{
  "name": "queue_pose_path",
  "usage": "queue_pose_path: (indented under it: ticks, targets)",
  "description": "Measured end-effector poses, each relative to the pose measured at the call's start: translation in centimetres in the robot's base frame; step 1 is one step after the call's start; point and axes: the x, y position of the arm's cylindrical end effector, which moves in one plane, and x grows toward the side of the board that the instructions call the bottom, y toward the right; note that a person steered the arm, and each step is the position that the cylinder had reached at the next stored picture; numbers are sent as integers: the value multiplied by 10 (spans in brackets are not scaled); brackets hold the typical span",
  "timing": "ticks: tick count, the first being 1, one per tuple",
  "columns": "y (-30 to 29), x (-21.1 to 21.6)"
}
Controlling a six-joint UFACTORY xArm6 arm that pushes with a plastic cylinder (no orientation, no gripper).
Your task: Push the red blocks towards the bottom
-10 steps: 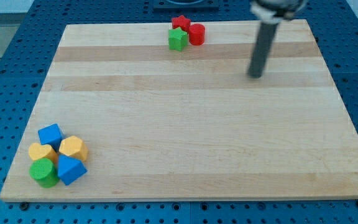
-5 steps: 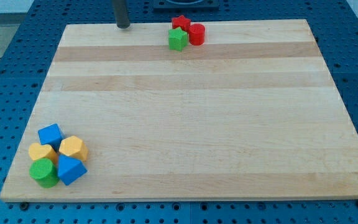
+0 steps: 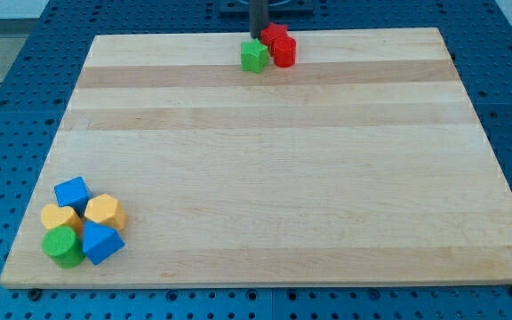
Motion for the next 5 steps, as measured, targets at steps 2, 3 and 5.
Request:
queue_pose_path:
  ticks: [2, 3, 5]
  targets:
    - [62, 22]
    - [81, 48]
    - [67, 37]
